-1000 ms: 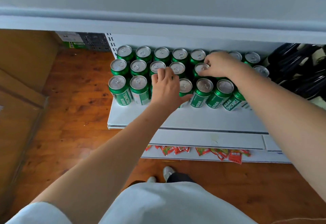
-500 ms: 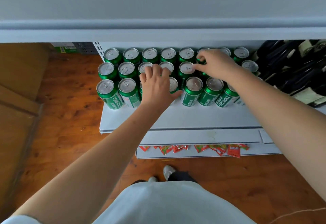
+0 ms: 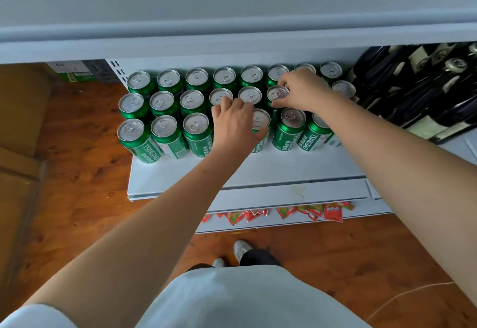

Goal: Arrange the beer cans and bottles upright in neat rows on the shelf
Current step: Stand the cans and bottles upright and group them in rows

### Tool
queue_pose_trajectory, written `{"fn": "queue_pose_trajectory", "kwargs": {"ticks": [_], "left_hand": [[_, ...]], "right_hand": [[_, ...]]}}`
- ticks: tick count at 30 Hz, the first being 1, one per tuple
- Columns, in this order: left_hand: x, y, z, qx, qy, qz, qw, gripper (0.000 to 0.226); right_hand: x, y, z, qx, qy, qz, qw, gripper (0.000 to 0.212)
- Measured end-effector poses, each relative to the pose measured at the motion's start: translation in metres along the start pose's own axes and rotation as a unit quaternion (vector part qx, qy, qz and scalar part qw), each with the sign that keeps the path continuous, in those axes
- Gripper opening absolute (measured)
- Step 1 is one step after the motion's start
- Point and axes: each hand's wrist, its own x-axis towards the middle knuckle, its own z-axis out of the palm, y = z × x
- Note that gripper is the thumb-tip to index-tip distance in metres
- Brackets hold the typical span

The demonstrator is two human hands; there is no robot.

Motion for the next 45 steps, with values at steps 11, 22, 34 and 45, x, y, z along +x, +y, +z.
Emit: {"fn": "queue_pose_trajectory", "kwargs": {"ticks": [11,22,34,45], "left_hand": [[0.01,0.065,0.009,0.063,-0.051,0.086,0.993,0.065],[0.02,0.06,0.01,0.024,-0.068,0.028,0.997,0.055],[0.023,0.127,0.037,0.006,-0.042,0.058,0.997,0.051],[0.027,0.127,0.03,-0.006,-0.033,0.027,0.999,0.059]], "right_hand": [[-0.022,0.067,-0.027,-0.024,-0.062,0.041,0.997,0.06],[-0.013,0.058,-0.013,0.007,-0.013,0.033,0.999,0.055],[-0.019,0.101,-0.031,-0.083,-0.04,0.042,0.995,0.054],[-0.015,0.1,-0.032,-0.023,0.001,0.036,0.999,0.056]]}}
